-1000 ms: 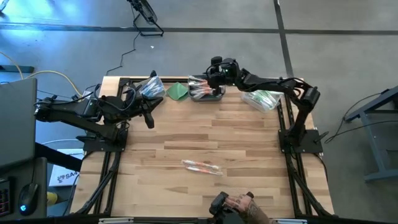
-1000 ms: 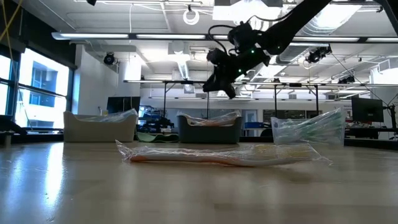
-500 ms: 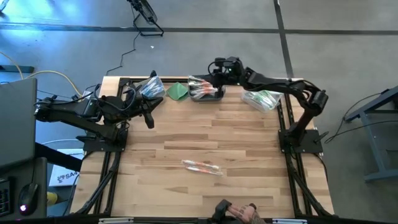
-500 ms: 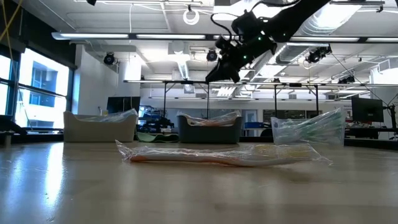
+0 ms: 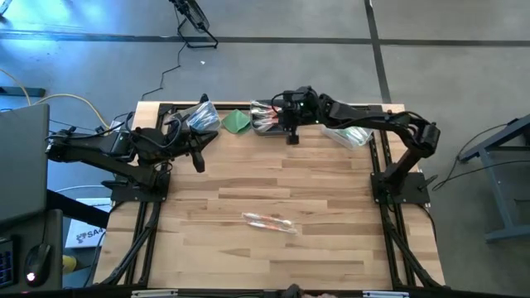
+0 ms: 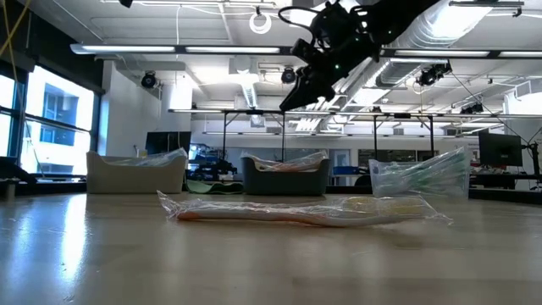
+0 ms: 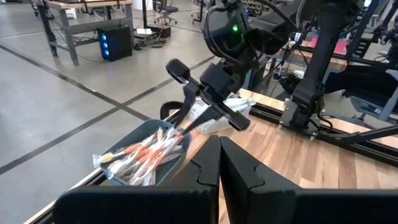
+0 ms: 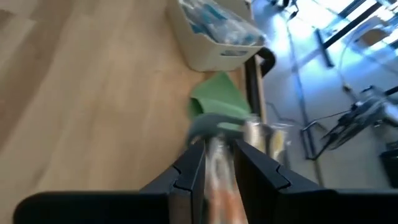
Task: Pick & Place Toothbrushes
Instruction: Put the top orange toothbrush into the blue bin
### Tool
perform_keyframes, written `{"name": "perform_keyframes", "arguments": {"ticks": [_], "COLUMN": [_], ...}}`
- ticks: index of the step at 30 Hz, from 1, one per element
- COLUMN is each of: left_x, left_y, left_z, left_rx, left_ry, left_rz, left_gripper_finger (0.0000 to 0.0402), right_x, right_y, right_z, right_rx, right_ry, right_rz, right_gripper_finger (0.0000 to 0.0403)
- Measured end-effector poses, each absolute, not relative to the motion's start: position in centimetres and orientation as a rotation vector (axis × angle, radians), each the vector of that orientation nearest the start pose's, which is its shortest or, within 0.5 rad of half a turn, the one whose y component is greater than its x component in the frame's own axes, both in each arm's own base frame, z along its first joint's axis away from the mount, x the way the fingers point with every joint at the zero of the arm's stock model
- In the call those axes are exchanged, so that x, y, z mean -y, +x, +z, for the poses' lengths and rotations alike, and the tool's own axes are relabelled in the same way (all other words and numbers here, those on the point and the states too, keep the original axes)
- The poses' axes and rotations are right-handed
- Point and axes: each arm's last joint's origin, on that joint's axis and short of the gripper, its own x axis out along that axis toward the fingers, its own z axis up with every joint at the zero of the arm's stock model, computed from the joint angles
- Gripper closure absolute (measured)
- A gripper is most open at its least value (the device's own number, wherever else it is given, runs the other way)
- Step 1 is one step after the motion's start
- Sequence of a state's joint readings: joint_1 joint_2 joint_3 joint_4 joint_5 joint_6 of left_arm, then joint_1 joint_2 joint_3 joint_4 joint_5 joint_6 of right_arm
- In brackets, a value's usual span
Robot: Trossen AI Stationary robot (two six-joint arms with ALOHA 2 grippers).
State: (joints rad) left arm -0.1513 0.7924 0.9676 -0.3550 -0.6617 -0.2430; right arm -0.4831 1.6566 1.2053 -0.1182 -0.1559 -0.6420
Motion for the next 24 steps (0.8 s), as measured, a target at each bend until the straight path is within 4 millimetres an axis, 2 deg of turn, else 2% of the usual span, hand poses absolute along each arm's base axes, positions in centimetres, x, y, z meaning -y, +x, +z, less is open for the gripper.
{"name": "perform_keyframes", "arguments": {"ticks": [12,24], "left_x": [0.8,0.9], "left_y": [15.6,15.6], "left_z": [37.7,37.3], "left_rx": [-0.115,-0.151], "left_ry": [-0.176,-0.192], "left_rz": [0.448,0.415], "left_gripper_finger": [0.0401,0.0401], "right_x": [12.1,5.4], "right_y": [33.9,35.3], "right_z": [24.7,24.5], "right_rx": [-0.803,-0.801], "right_ry": [-0.374,-0.189], "right_rz": [-0.100,-0.014], "right_gripper_finger": [0.0328,0.0328]}}
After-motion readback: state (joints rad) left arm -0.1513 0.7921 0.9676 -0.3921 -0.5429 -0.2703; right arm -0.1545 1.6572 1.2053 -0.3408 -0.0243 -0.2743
